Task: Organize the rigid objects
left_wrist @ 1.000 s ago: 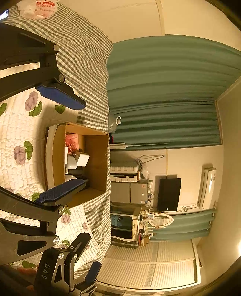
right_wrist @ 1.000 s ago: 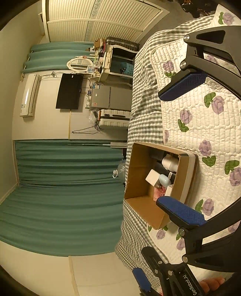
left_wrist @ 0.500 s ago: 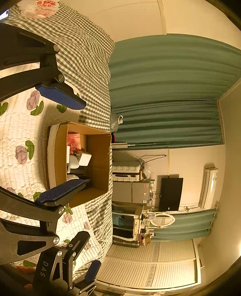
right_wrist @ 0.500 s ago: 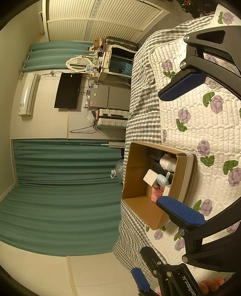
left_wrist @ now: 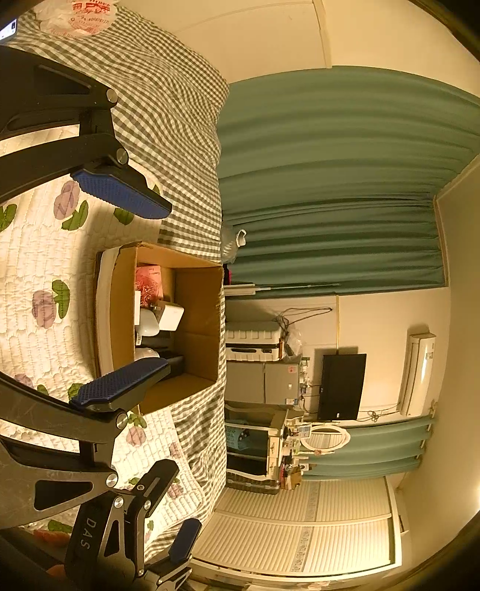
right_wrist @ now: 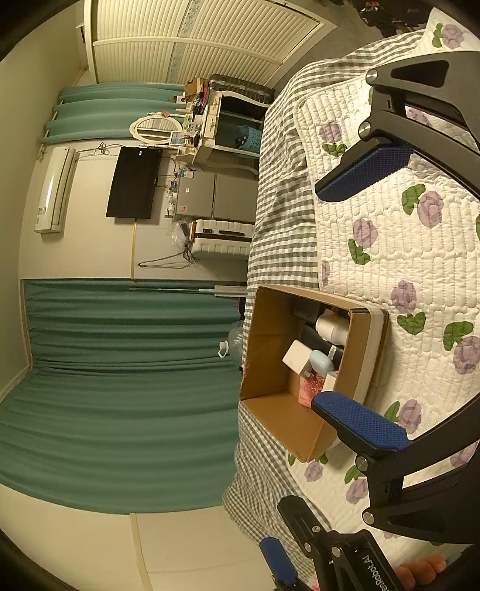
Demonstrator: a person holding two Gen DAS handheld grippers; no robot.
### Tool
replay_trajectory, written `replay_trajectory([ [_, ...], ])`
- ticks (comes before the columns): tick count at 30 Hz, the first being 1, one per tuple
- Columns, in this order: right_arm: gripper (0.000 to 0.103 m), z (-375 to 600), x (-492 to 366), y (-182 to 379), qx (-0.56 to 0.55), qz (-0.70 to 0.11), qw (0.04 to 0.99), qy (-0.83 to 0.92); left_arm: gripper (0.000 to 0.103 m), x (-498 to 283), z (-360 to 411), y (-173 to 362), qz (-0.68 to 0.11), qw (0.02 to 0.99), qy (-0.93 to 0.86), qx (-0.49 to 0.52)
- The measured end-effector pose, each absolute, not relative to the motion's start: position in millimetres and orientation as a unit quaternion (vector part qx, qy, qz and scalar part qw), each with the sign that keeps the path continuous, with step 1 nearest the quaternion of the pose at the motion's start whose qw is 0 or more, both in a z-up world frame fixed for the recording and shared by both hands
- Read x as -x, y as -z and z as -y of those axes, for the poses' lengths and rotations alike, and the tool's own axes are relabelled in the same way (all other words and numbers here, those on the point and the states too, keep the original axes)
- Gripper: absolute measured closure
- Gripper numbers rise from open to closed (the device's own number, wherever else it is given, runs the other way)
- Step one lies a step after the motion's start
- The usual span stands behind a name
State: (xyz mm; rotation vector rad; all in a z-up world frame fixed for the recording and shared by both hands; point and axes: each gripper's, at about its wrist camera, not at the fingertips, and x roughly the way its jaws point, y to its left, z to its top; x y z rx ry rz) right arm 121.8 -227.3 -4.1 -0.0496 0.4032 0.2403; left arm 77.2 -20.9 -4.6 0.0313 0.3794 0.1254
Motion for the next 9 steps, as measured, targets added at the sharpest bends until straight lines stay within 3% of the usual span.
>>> replay_trajectory([
  [9,0.0,227.1,-122.4,6.0,0.025,-0.205,0.971,-0.119,0.023,-78.1,20.5,8.2,-0.193,0.979,-0.057,-0.014],
])
